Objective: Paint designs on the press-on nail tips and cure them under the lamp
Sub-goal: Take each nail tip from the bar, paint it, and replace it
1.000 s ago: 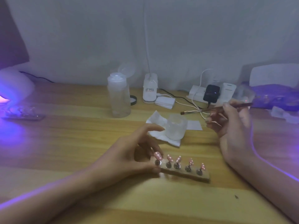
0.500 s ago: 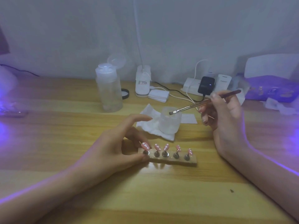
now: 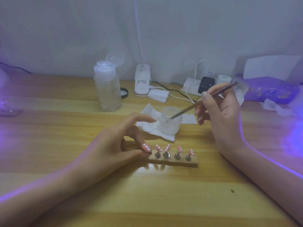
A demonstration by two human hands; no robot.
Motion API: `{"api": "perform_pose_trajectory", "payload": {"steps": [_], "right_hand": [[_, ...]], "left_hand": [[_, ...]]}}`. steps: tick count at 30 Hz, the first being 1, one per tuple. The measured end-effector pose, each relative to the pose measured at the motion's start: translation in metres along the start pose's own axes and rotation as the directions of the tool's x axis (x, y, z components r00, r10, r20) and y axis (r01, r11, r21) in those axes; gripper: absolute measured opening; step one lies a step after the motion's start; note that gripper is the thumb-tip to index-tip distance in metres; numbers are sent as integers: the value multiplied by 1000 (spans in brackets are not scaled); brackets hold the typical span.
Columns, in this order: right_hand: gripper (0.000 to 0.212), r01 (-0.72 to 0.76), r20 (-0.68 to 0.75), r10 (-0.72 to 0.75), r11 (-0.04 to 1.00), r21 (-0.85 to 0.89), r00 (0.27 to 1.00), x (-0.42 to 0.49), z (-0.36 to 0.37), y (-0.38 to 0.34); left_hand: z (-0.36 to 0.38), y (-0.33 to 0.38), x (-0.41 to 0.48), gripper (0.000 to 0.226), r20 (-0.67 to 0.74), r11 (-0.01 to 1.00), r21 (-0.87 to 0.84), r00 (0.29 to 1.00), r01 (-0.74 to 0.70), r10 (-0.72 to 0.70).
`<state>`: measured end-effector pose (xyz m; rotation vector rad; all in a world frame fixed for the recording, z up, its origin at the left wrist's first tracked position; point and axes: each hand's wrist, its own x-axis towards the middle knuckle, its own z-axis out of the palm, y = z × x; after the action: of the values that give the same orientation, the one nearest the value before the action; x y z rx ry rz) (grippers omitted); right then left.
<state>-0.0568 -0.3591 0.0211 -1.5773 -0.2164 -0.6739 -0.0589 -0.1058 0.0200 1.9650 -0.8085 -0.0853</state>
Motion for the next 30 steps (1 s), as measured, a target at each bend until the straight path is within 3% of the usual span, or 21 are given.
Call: {"api": "perform_pose_trajectory", "payload": {"steps": [4, 8, 10, 12, 14, 16, 21, 24, 30], "right_hand": [[9, 63, 113, -48, 990, -128, 992, 2, 4, -1], [8, 64, 159, -43, 989, -136, 986, 3, 7, 0], [9, 51, 184, -27, 991, -127, 983, 3, 6, 1], [9, 29, 194, -7, 993, -111, 981, 4, 4, 2], [9, -3, 165, 15, 997, -72, 986, 4, 1, 3], [12, -38, 94, 40, 999, -24, 995, 6, -1, 3], [16, -137, -69, 146, 984, 116, 987, 5, -10, 7], [16, -210, -97, 231, 959, 190, 968, 4, -15, 11], [10, -265, -101, 297, 931, 250, 949, 6, -16, 14]], "left_hand": [[1, 4, -1, 68, 8, 985, 150, 996, -88, 88], [1, 6, 1, 78, -19, 929, 319, 979, -185, 202], [-3, 8, 6, 69, -146, 945, 243, 955, -220, 259], [-9, 12, 12, 60, -264, 975, 32, 939, -218, 218], [-12, 16, 21, 56, -288, 966, -149, 944, -211, 162], [-12, 16, 32, 56, -279, 954, -224, 951, -197, 131], [-2, 8, 70, 47, -287, 933, -309, 953, -184, 93], [6, -1, 80, 44, -310, 920, -350, 948, -180, 67], [12, -16, 72, 43, -332, 927, -284, 932, -245, 144]]}}
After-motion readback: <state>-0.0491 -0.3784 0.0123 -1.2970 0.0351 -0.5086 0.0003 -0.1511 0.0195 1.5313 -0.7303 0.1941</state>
